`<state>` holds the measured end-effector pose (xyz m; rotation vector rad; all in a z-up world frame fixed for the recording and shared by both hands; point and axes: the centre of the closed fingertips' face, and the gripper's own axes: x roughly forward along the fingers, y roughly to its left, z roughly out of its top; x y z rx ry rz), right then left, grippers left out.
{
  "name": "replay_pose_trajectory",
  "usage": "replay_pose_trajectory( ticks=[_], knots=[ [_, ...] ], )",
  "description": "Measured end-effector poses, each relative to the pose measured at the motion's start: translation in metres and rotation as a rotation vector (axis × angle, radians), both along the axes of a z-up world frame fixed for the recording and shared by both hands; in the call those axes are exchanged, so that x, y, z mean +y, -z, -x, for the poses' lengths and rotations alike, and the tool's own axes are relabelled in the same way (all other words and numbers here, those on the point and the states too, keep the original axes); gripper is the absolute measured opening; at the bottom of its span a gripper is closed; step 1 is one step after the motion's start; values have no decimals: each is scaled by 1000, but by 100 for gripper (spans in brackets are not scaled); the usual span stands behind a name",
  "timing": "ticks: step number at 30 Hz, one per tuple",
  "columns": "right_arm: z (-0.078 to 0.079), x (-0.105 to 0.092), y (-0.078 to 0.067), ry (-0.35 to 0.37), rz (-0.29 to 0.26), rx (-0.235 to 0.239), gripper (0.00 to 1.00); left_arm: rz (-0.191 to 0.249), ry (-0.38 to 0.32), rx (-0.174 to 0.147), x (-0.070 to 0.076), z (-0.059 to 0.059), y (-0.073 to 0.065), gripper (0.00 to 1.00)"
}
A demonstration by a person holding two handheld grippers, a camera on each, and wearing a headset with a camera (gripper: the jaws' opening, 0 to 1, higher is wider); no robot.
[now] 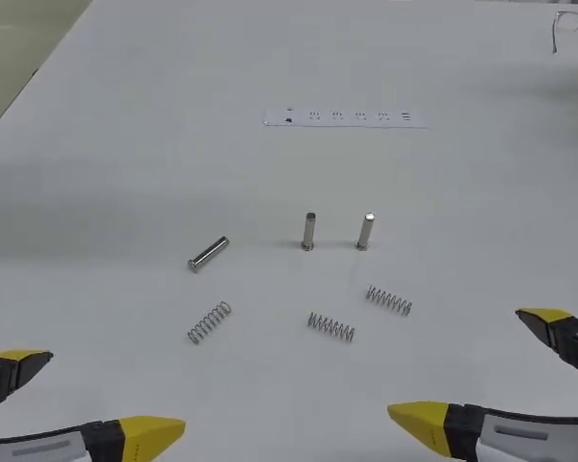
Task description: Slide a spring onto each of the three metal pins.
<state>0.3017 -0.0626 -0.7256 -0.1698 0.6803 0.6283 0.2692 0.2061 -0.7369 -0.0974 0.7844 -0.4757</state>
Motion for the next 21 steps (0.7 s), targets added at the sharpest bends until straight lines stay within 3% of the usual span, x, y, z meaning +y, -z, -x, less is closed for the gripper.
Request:
replay_pose_trajectory(
  ticks=[9, 21],
  knots=[
    [2, 1, 3, -3, 4, 11, 99, 4, 1, -1, 0, -4, 0, 94],
    [1, 1, 3, 3, 0, 14, 99, -6, 32, -5, -4, -19, 0, 94]
  ],
)
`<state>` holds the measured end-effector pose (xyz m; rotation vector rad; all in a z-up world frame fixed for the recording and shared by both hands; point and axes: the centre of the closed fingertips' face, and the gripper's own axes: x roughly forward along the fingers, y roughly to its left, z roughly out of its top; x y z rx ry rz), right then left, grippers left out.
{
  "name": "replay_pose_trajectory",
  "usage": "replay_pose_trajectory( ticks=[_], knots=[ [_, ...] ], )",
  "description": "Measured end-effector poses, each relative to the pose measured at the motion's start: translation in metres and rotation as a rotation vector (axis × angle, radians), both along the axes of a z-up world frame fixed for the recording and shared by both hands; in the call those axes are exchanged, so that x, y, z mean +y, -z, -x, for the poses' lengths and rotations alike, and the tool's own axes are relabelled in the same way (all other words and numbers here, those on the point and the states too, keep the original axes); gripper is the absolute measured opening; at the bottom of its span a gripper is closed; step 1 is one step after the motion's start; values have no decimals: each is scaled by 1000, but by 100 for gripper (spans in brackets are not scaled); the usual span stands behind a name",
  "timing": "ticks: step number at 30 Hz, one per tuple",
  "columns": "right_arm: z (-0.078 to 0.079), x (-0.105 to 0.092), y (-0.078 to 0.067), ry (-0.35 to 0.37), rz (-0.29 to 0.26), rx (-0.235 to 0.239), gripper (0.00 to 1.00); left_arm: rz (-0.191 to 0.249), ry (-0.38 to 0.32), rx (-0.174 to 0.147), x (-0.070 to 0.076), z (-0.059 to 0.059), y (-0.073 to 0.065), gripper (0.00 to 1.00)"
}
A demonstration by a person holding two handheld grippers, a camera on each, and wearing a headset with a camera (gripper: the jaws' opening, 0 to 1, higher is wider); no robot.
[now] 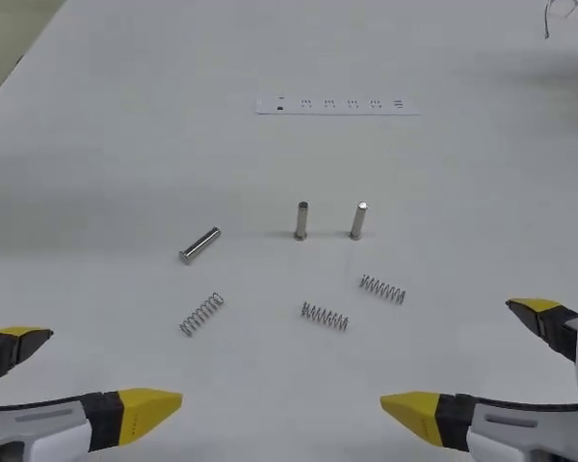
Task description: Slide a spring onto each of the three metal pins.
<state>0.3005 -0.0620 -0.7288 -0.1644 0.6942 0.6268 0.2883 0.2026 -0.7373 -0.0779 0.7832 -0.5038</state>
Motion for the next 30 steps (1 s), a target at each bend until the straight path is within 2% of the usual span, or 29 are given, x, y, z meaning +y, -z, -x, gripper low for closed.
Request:
replay_pose_trajectory(
  ticks=[4, 13, 16, 19, 21, 27, 30],
  knots=[
    [0, 0, 0, 3, -1, 0, 99, -28, 19, -4, 0, -7, 0, 93],
    [1, -2, 2, 11, 3, 10, 99, -30, 51, -20, -6, -23, -1, 92],
    [2, -3, 3, 9, 8, 14, 99, -23, 60, -26, -9, -32, -1, 92],
    [2, -3, 3, 12, 7, 14, 99, -39, 76, -32, -11, -38, -3, 92],
    [1, -3, 3, 14, 5, 13, 99, -48, 88, -38, -14, -43, -5, 92],
    [0, -2, 3, 13, 5, 12, 99, -39, 127, -63, -28, -59, -11, 91],
    [1, -2, 4, 7, 5, 18, 98, -66, 180, -70, -35, -64, -12, 91]
  ],
)
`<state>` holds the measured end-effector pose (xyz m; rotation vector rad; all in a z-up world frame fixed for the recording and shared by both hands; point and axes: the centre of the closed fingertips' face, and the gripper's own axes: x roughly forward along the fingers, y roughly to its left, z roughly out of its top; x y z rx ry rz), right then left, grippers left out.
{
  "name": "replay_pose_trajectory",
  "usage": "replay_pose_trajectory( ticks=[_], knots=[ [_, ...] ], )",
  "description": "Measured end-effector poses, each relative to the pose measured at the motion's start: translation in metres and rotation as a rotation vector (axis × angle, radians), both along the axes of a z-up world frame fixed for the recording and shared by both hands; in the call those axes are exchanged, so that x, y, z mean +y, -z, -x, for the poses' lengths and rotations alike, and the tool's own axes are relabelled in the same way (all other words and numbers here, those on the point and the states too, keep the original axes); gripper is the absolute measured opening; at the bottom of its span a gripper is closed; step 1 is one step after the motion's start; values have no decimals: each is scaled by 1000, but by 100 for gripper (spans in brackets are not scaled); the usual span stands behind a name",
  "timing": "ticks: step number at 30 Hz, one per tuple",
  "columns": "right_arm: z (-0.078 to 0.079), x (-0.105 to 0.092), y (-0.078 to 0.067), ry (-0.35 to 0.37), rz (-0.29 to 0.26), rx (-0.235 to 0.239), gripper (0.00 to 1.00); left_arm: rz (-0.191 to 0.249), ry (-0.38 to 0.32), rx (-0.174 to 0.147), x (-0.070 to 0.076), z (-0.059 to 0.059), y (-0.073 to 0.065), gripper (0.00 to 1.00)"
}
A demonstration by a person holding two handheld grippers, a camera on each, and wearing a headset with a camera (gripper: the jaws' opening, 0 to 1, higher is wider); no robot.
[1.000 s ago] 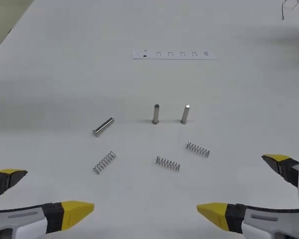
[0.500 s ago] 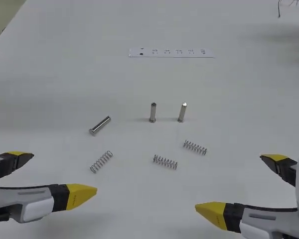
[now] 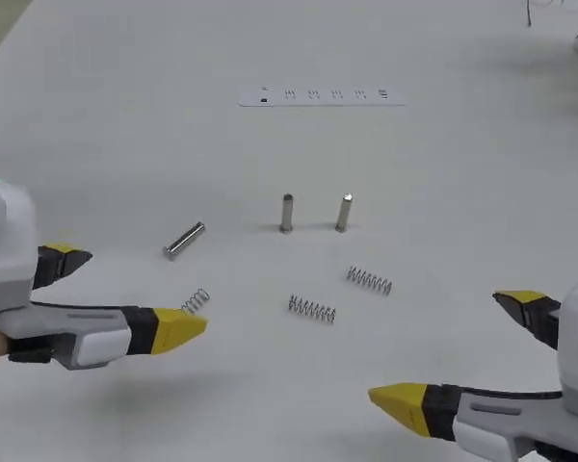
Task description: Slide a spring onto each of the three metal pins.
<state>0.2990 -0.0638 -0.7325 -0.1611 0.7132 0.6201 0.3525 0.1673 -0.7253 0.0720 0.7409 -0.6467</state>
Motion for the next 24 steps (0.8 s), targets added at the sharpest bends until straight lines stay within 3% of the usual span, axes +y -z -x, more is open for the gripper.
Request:
replay_pose_trajectory(
  ticks=[5, 11, 24],
  knots=[
    [0, 0, -1, -1, -1, -3, 99, -31, 45, -26, -7, -14, -2, 87],
    [0, 3, -1, -1, -16, -3, 99, 16, 23, -39, -10, -30, -4, 87],
    [-2, 3, 0, 16, -24, -5, 100, 12, 32, -4, -21, -55, 12, 84]
  ],
)
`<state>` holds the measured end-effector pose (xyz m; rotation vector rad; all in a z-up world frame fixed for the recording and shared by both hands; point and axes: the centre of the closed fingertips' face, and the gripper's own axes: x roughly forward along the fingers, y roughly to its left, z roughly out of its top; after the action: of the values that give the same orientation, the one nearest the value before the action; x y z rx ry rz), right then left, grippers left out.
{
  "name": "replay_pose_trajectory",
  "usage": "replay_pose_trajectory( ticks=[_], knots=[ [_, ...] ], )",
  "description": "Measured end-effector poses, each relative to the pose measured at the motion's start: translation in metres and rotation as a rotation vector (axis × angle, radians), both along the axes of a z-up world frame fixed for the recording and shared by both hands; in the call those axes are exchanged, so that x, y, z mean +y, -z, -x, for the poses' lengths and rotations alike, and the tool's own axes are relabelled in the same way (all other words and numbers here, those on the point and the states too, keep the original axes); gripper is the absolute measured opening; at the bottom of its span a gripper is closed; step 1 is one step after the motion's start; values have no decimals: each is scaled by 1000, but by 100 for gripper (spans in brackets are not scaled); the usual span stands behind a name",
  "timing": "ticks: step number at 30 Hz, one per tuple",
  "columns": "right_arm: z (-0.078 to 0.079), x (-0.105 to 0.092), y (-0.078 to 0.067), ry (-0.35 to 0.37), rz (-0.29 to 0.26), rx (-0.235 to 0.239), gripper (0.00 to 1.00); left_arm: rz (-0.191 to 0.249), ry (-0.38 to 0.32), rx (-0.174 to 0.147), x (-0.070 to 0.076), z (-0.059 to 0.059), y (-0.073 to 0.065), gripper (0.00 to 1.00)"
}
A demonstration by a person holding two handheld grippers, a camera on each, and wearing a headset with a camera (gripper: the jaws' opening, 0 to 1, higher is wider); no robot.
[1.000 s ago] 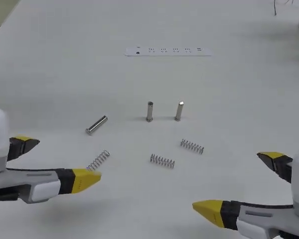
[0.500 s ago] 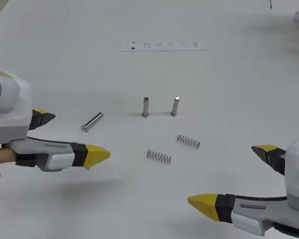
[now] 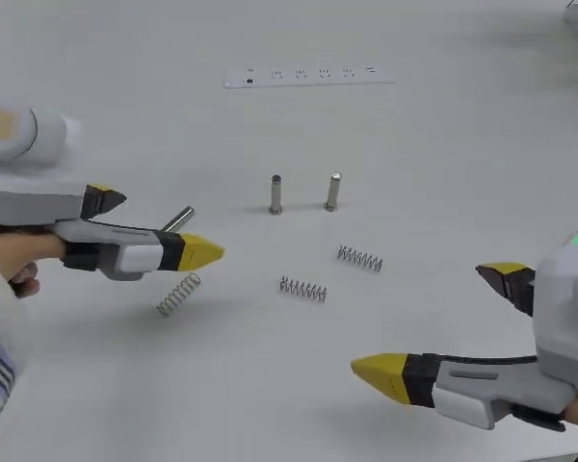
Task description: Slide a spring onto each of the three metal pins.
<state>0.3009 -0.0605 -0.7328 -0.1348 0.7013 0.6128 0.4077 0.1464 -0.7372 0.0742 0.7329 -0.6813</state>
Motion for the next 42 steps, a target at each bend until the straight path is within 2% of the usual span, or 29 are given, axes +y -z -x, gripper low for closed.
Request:
replay_pose_trajectory(
  ticks=[4, 15, 19, 22, 25, 29, 35, 37, 42],
  knots=[
    [0, -1, 0, 2, -6, 3, 100, -29, 11, 3, -1, -5, 8, 82],
    [2, -1, 2, -8, -5, 15, 99, -31, 9, 17, -2, -21, 20, 71],
    [2, -1, 2, -10, -4, 18, 99, -34, -15, 20, 0, -28, 25, 65],
    [4, -1, 3, -13, -6, 27, 99, -13, -28, 33, -1, -31, 28, 58],
    [6, -1, 6, -19, -1, 36, 99, -2, -37, 33, -5, -36, 30, 48],
    [6, -1, 6, -20, 0, 41, 99, 10, -45, 31, -8, -42, 31, 45],
    [5, -1, 6, -18, -3, 44, 98, -24, -41, 41, -3, -47, 41, 37],
    [5, -2, 6, -15, -8, 43, 98, -56, -34, 36, 1, -49, 46, 35],
    [5, -2, 7, -15, -6, 50, 97, -45, -45, 47, 3, -53, 49, 29]
  ],
)
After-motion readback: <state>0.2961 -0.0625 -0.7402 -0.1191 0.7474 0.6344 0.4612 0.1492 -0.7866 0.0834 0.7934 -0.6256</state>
